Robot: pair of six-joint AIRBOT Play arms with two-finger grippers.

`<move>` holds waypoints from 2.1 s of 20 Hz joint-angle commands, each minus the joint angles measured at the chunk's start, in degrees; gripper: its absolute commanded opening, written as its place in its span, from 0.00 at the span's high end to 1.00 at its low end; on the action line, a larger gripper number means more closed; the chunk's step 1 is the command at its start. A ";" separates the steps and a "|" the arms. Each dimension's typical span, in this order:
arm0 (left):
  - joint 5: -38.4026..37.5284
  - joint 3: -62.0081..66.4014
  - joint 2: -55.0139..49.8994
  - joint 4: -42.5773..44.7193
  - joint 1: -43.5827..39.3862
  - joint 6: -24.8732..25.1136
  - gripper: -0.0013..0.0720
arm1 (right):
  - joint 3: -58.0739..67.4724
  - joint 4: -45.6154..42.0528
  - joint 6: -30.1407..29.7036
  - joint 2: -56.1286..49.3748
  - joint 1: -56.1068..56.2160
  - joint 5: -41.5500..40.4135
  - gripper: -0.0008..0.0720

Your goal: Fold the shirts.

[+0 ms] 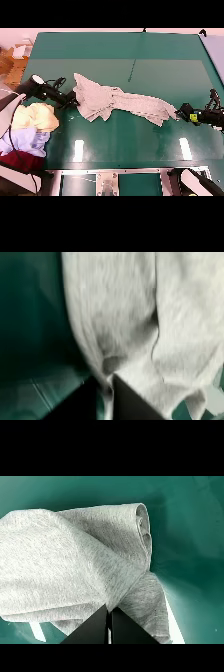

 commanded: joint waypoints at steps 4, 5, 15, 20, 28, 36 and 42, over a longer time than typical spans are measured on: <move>-0.22 3.67 0.15 -3.63 -0.68 3.23 0.95 | 0.81 2.75 0.00 -0.04 -0.02 2.40 0.97; -3.91 6.60 0.59 -3.82 -0.68 3.21 0.95 | 2.12 4.70 -0.02 -0.04 -0.02 4.92 0.97; -5.62 55.87 27.74 -3.93 -0.66 -2.03 0.95 | 55.23 21.73 2.91 0.15 -4.02 16.31 0.97; 8.17 57.86 43.74 1.33 -0.68 0.85 0.95 | 79.28 21.73 6.75 1.70 -13.05 16.09 0.97; 4.55 50.84 50.36 9.94 -0.68 -0.33 0.95 | 80.89 20.44 6.69 6.03 -14.67 16.81 0.97; 6.95 27.50 35.74 9.40 -0.68 1.29 0.95 | 47.60 19.17 2.36 3.30 -5.42 13.05 0.97; 14.56 25.90 6.01 -6.75 -0.72 10.88 0.95 | 27.74 19.04 -2.45 -19.28 1.84 -5.97 0.97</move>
